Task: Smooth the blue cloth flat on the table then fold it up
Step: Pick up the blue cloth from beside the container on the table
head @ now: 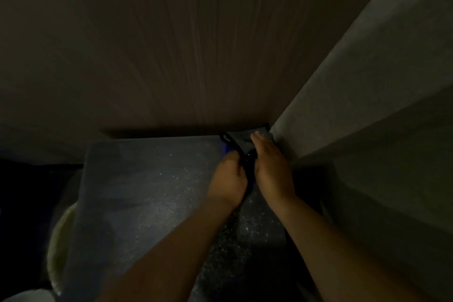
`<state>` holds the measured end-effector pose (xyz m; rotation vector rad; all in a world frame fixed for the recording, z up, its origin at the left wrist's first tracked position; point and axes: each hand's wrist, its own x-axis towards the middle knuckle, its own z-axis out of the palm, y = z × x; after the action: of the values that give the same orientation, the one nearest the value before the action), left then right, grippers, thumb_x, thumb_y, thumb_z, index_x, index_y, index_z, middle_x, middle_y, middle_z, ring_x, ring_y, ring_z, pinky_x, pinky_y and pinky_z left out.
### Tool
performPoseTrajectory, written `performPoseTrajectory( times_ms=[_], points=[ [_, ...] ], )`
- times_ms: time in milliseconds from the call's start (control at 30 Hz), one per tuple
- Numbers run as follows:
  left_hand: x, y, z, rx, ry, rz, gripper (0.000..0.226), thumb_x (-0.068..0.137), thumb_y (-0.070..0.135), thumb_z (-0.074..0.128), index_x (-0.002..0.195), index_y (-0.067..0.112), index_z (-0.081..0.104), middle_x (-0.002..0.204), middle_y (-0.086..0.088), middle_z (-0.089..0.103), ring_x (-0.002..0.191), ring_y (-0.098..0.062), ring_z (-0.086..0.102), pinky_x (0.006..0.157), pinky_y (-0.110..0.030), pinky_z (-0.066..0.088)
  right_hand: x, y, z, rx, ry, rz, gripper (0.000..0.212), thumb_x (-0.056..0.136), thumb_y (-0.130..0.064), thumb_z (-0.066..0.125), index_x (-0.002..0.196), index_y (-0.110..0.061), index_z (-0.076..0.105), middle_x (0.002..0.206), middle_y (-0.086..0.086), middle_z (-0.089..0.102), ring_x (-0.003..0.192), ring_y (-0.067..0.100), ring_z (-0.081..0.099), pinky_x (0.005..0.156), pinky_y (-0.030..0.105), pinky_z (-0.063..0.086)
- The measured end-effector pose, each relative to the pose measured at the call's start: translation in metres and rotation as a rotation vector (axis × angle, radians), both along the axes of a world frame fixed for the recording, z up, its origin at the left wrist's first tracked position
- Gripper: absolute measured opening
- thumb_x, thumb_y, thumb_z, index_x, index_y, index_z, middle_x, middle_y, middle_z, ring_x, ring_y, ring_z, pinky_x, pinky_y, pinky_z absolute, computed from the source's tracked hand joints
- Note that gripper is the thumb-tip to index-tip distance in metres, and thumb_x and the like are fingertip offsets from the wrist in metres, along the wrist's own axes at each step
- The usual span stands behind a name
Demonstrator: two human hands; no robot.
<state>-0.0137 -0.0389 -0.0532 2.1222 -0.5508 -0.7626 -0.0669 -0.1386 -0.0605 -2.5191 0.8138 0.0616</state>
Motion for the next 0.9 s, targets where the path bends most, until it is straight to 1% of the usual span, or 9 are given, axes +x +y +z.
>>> performPoseTrajectory(
  times_ms=[67,100,167,200,233,300,533,700,900],
  points=[
    [-0.008,0.001,-0.007,0.056,-0.124,-0.248,0.016,0.092,-0.001,0.045,0.103,-0.005,0.057,0.103,-0.022,0.058,0.090,-0.025,0.053,0.076,-0.023,0.038,0.002,-0.003,0.001,0.000,-0.017,-0.016,0.053,0.100,0.001,0.036,0.151,-0.011,0.027,0.159,0.006,0.022,0.147,0.017,0.019,0.119,0.026,0.013],
    [-0.010,0.001,-0.011,0.100,-0.200,-0.358,0.028,0.093,0.005,0.048,0.118,-0.006,0.053,0.119,-0.023,0.055,0.106,-0.029,0.053,0.089,-0.028,0.041,0.003,-0.004,0.003,-0.005,-0.028,-0.020,0.052,0.100,0.000,0.037,0.150,-0.010,0.028,0.159,0.006,0.024,0.147,0.017,0.020,0.120,0.027,0.015],
    [-0.015,0.001,-0.015,0.292,-0.327,-0.578,0.063,0.096,0.026,0.050,0.148,0.000,0.025,0.155,-0.019,0.022,0.142,-0.034,0.023,0.117,-0.039,0.024,0.004,-0.005,0.007,-0.018,-0.026,-0.027,0.052,0.100,-0.002,0.039,0.150,-0.013,0.030,0.159,0.004,0.025,0.147,0.016,0.020,0.120,0.028,0.017],
    [-0.016,0.000,-0.015,0.427,-0.342,-0.658,0.073,0.097,0.034,0.046,0.152,0.004,0.008,0.160,-0.015,0.001,0.147,-0.032,0.002,0.120,-0.040,0.011,0.005,-0.005,0.010,-0.019,-0.020,-0.033,0.053,0.099,-0.003,0.040,0.150,-0.015,0.030,0.159,0.003,0.025,0.147,0.015,0.020,0.120,0.030,0.019],
    [-0.016,0.000,-0.015,0.539,-0.353,-0.715,0.078,0.098,0.039,0.042,0.152,0.005,-0.002,0.159,-0.014,-0.013,0.147,-0.030,-0.010,0.120,-0.040,0.004,0.006,-0.005,0.012,-0.018,-0.017,-0.042,0.053,0.099,-0.003,0.041,0.150,-0.016,0.029,0.159,0.002,0.024,0.147,0.015,0.020,0.120,0.031,0.021],
    [-0.017,-0.003,-0.011,0.664,-0.357,-0.758,0.081,0.098,0.042,0.040,0.150,0.004,-0.009,0.157,-0.016,-0.021,0.146,-0.030,-0.017,0.119,-0.040,0.000,0.009,-0.005,0.017,-0.027,-0.022,-0.054,0.054,0.098,-0.004,0.042,0.149,-0.017,0.030,0.159,0.001,0.025,0.147,0.015,0.021,0.119,0.033,0.024],
    [-0.009,-0.004,-0.001,0.781,-0.362,-0.822,0.083,0.097,0.040,0.039,0.147,0.003,-0.016,0.156,-0.016,-0.024,0.146,-0.029,-0.019,0.119,-0.039,-0.002,0.023,-0.013,0.037,-0.103,-0.103,-0.070,0.051,0.097,0.002,0.045,0.146,-0.012,0.038,0.156,0.005,0.032,0.144,0.017,0.029,0.116,0.032,0.029],
    [-0.003,0.005,0.003,0.823,-0.338,-0.766,0.083,0.097,0.047,0.032,0.147,0.000,-0.014,0.155,-0.017,-0.025,0.145,-0.030,-0.019,0.119,-0.040,-0.002,0.028,-0.021,0.046,-0.106,-0.112,-0.089,0.051,0.097,0.001,0.045,0.146,-0.012,0.037,0.156,0.004,0.032,0.144,0.015,0.028,0.116,0.027,0.027],
    [0.028,0.050,0.005,0.896,-0.325,-0.696,0.088,0.094,0.046,0.040,0.148,-0.001,-0.012,0.155,-0.020,-0.024,0.145,-0.033,-0.018,0.119,-0.041,-0.002,0.026,-0.015,0.047,-0.123,-0.095,-0.101,0.053,0.097,0.002,0.045,0.147,-0.013,0.035,0.157,0.002,0.030,0.145,0.013,0.027,0.116,0.026,0.026]
  ],
)
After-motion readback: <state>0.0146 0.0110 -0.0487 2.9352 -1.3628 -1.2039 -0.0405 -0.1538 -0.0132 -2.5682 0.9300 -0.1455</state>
